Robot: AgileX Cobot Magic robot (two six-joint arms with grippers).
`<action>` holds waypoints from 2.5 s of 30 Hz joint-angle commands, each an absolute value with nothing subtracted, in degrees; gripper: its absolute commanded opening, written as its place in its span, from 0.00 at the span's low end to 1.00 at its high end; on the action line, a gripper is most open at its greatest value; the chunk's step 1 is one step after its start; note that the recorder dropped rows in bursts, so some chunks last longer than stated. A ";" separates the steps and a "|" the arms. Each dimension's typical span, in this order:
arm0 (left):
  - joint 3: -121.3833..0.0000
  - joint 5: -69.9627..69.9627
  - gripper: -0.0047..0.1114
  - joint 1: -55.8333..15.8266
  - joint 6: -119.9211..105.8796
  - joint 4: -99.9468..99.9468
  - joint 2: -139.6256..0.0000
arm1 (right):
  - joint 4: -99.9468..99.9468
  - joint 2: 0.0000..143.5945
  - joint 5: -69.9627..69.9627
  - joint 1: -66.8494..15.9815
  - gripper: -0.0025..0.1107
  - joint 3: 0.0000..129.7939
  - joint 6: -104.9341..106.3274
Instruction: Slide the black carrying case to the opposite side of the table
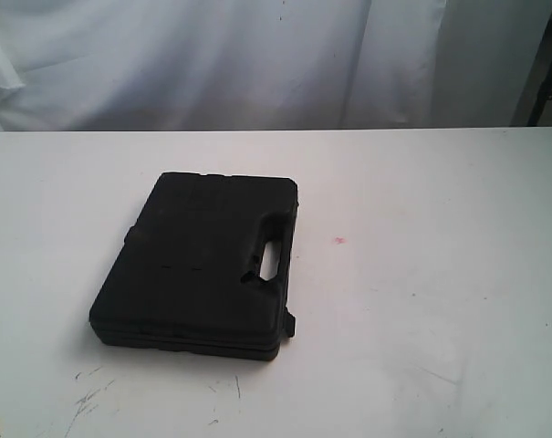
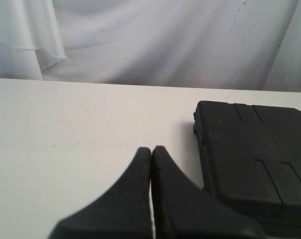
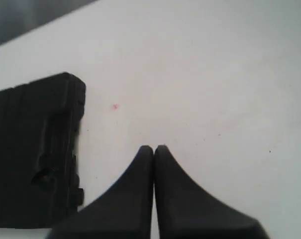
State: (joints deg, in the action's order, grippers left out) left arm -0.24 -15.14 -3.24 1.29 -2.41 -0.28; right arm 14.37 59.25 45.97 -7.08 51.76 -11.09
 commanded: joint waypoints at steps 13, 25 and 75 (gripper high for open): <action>0.00 -15.25 0.04 -3.14 1.25 -2.43 0.00 | 13.22 99.87 49.95 -27.24 0.17 79.41 -7.59; 0.00 -15.25 0.04 -3.14 1.25 -2.43 0.00 | 10.72 113.42 58.38 -35.36 0.55 92.84 -13.09; 0.00 -15.25 0.04 -3.27 1.25 -2.43 0.00 | 8.15 128.42 53.16 -38.99 0.53 94.92 -22.66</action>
State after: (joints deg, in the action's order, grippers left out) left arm -0.24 -15.14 -3.24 1.29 -2.41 -0.28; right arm 8.23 128.16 52.72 -38.81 94.45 -22.47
